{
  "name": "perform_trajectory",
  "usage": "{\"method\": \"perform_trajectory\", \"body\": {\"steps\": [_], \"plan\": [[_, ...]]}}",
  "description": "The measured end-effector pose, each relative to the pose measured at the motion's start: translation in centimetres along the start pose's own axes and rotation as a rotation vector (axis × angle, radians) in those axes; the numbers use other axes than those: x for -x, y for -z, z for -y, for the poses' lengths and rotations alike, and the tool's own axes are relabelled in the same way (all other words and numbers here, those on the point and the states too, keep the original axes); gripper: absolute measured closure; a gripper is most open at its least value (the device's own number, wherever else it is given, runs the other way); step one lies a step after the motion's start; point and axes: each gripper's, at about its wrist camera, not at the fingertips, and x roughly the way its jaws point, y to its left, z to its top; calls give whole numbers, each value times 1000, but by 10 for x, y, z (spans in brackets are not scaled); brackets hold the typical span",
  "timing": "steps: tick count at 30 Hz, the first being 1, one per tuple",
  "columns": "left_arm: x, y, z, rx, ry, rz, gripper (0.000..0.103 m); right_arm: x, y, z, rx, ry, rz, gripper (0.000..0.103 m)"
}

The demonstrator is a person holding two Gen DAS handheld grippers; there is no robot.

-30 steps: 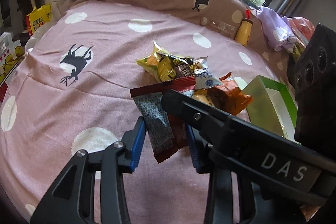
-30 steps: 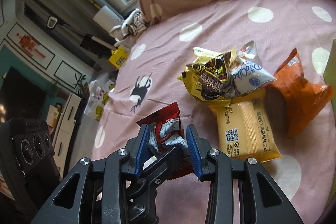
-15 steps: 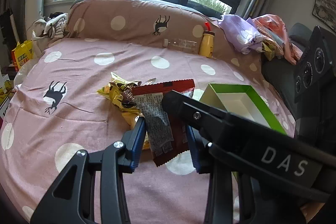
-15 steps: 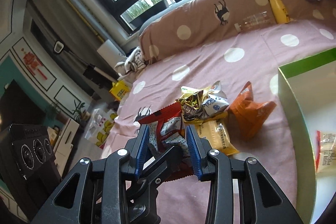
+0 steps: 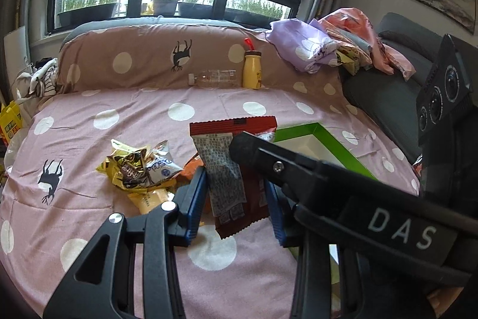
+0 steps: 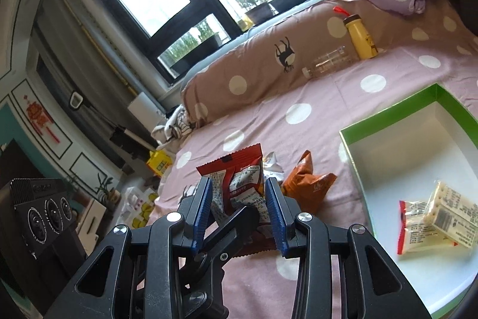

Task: Organize snacks
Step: 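Carry the wafer packet with the right tool over the green box, then open the right tool to drop the wafer packet into the box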

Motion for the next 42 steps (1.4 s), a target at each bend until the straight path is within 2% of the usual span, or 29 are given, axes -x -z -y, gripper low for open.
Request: {"method": "perform_trajectory", "body": {"steps": [9,22,31,42], "plan": [[-29,-11,47,-91,99,-10,65,34,-15,48,-120,81,80,63],[-81,-11,103,-142,228,-96,63,61,-19,117,-304,176,121,63],[-112,-2,123,-128,288,-188,63,65,-16,155,-405,239,90,63],[-136,11,130,-70,342,-279,62,61,-11,177,-468,322,27,63]]}}
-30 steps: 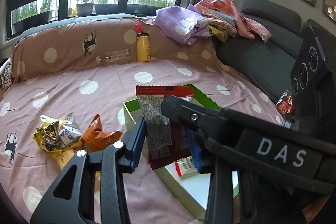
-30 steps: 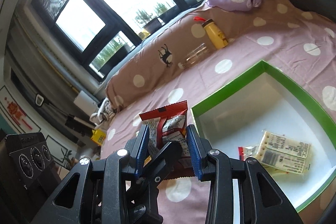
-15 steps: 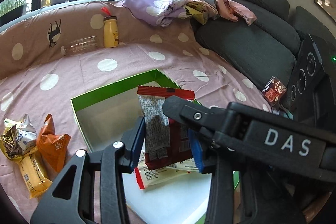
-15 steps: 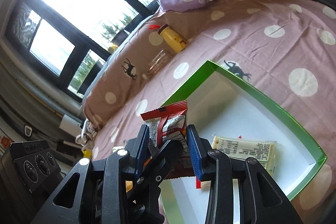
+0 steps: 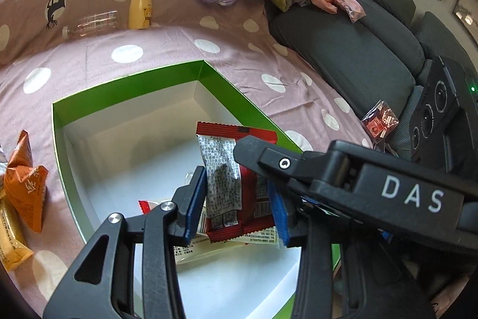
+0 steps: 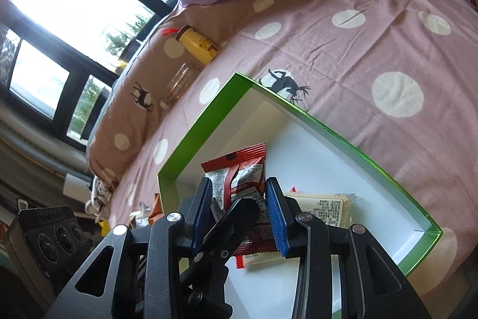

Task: Organize snacks
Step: 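Open the right tool to drop the wafer packet into the box, then move the right tool back to the yellow bread packet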

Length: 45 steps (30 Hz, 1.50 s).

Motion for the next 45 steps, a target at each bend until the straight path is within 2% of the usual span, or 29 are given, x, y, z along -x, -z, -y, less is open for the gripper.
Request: {"method": "perform_trajectory", "body": {"steps": [8,13,15,17,19,20,21,23,25,27,30,34,36,39,45], "plan": [[-6,3,-2,-2,-14,-31,64,-8,0,5,-13,53,-34,63],[2,5,-8,8,-7,-21,64,-4,0,2,-11,71,-10,63],[12,7,-9,-4,-17,6,63,-2,0,-1,0,76,8,58],[25,8,-11,-11,-28,38,62,0,1,-7,17,83,29,48],[42,9,-15,-12,-48,62,58,2,3,-15,44,85,44,44],[53,10,-18,-13,-68,76,49,3,4,-21,58,83,51,40],[61,11,-21,-14,-85,90,45,3,6,-26,73,81,59,39],[84,14,-29,-22,-131,127,45,5,10,-39,113,73,73,34],[105,16,-40,-12,-184,156,39,4,15,-53,155,58,82,30],[128,18,-53,16,-235,183,27,3,20,-66,196,46,92,26],[154,25,-72,55,-288,229,18,0,30,-86,263,40,99,23],[184,43,-103,156,-351,298,9,-6,46,-112,350,36,102,19],[193,50,-122,220,-371,322,8,-12,56,-124,394,38,96,18],[198,59,-147,304,-432,317,8,-25,68,-137,445,46,70,17],[213,73,-183,383,-608,303,8,-46,85,-150,491,67,26,17]]}}
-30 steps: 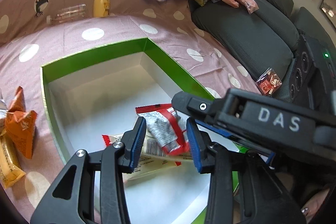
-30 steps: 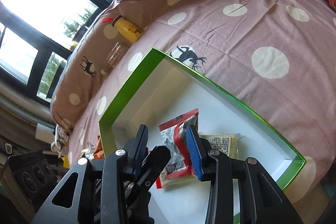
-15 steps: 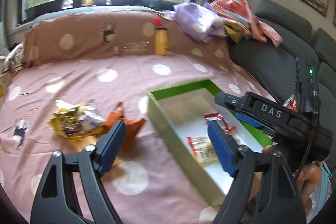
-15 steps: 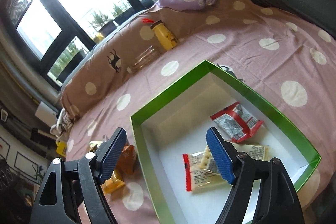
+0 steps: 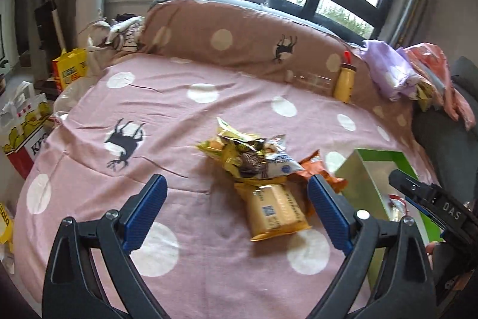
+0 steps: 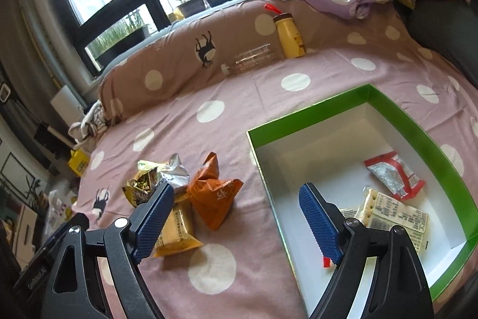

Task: Organize snacks
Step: 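Move the right tool back to the yellow bread packet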

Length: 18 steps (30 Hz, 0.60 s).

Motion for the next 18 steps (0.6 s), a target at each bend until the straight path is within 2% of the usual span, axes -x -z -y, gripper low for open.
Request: {"method": "perform_trajectory", "body": {"steps": [4,6,10,13,18], "plan": [[-8,1,-23,41,-55,-33,8,-14,5,-8,0,-14,-46,17],[-15,4,-29,41,-108,-65,8,-24,8,-13,5,-25,-75,17],[-31,9,-39,64,-129,-145,8,-45,16,-28,29,-56,-155,17],[-36,11,-47,93,-151,-170,8,-61,24,-51,116,-49,-196,17],[-31,9,-60,146,-161,-159,8,-95,42,-85,261,-6,-245,17]]}}
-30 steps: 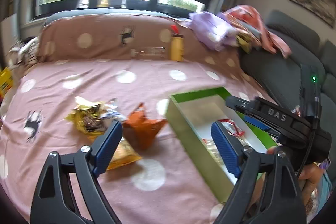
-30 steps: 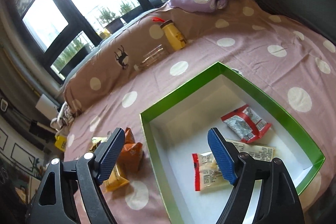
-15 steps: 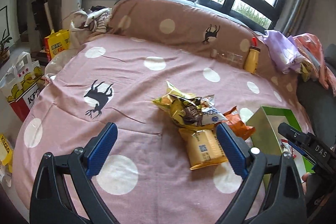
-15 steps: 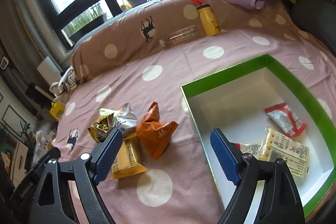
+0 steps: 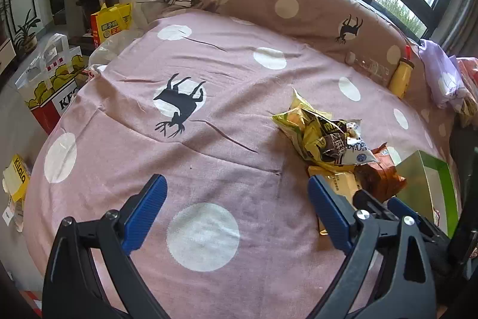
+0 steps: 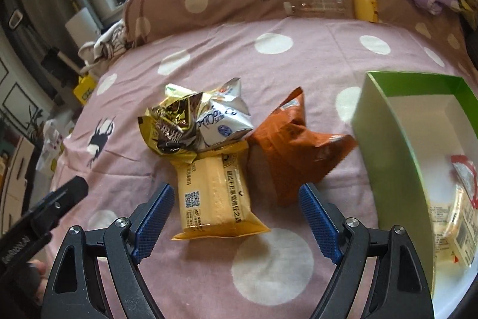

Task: Organize snacks
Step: 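Move the right tool back to the yellow bread packet, then close the right tool on the yellow bread packet and lift it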

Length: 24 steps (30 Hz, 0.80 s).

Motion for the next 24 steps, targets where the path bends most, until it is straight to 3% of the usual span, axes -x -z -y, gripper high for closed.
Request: {"method": "perform_trajectory", "body": {"steps": [6,7,9,10,14,20,24], "plan": [[-3,-2,-7,26,-5,-17,8,-23,6,-8,54,36,-32,17],[-3,-2,-6,23,-3,-20,8,-21,7,-9,61,39,-27,21],[-4,-1,-3,13,0,-22,8,-17,9,-12,66,-11,-31,41],[-3,-1,-2,8,1,-22,8,-15,10,-13,64,-18,-38,44],[-4,0,-2,7,-1,-24,8,-9,16,-14,53,-33,-78,45],[-6,0,-5,24,-12,-35,8,12,28,-4,2,-141,-169,45],[-9,1,-3,20,-13,-47,8,3,29,2,-23,-116,-245,45]]}}
